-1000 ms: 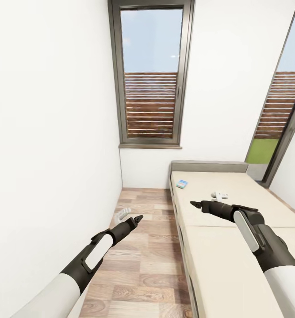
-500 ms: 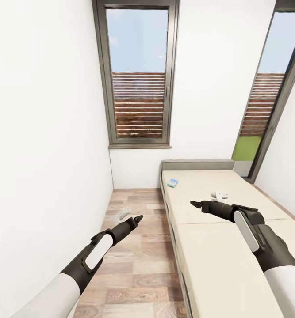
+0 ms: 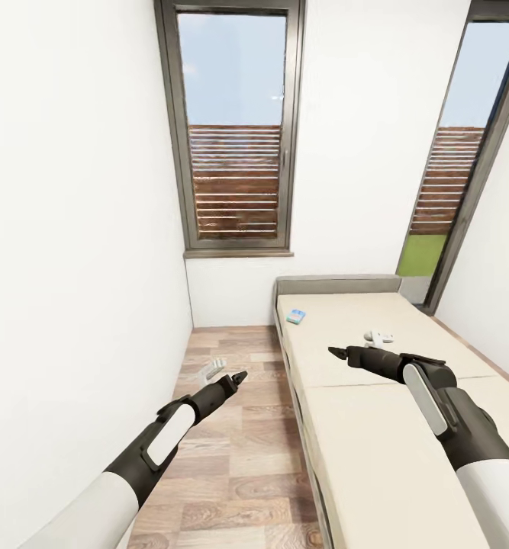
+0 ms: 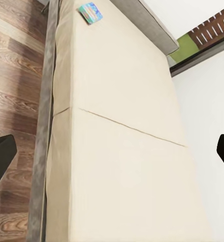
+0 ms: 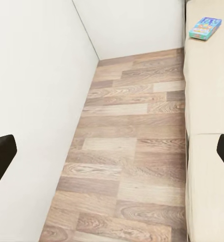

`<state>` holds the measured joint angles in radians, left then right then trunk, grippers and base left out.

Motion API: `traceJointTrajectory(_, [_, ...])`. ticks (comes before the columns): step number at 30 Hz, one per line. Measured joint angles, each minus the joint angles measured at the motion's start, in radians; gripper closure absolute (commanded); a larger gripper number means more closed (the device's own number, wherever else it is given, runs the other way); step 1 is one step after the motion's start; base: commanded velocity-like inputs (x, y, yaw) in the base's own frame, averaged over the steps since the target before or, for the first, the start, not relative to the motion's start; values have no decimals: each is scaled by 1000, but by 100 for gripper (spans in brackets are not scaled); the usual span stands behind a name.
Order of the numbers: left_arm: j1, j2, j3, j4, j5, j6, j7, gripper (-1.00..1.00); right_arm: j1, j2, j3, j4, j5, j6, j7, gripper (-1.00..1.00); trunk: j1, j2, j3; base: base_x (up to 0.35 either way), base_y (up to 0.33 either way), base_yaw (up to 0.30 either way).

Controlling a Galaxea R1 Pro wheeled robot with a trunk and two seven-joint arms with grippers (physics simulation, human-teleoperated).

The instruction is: Put all the toys in the child's room - the three board games (two on the bed and one on the table), the two jigsaw puzzles on the table, and the tennis ball on the table - inside the toy box on the table in the child's room.

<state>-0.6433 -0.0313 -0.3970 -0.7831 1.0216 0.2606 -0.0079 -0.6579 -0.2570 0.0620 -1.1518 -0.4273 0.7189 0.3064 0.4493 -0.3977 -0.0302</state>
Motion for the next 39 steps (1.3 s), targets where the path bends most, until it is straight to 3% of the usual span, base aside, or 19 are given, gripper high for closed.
traceJointTrajectory(26, [0,-2,1,6,-2,-2,5,-100,4,7,5,-2,-2,0,-1,-100,0,0,0,3,4,-2])
traceJointTrajectory(31, [0,-2,4,18,-2,-22,10,-100,4,10,7,2,-2,0,-1,-100,0,0,0,0,0,0])
traceJointTrajectory(39, [-7,-4,7,86,-4,-106,17,-100,4,13,10,16,-1,0,-1,-100,0,0,0,0,0,0])
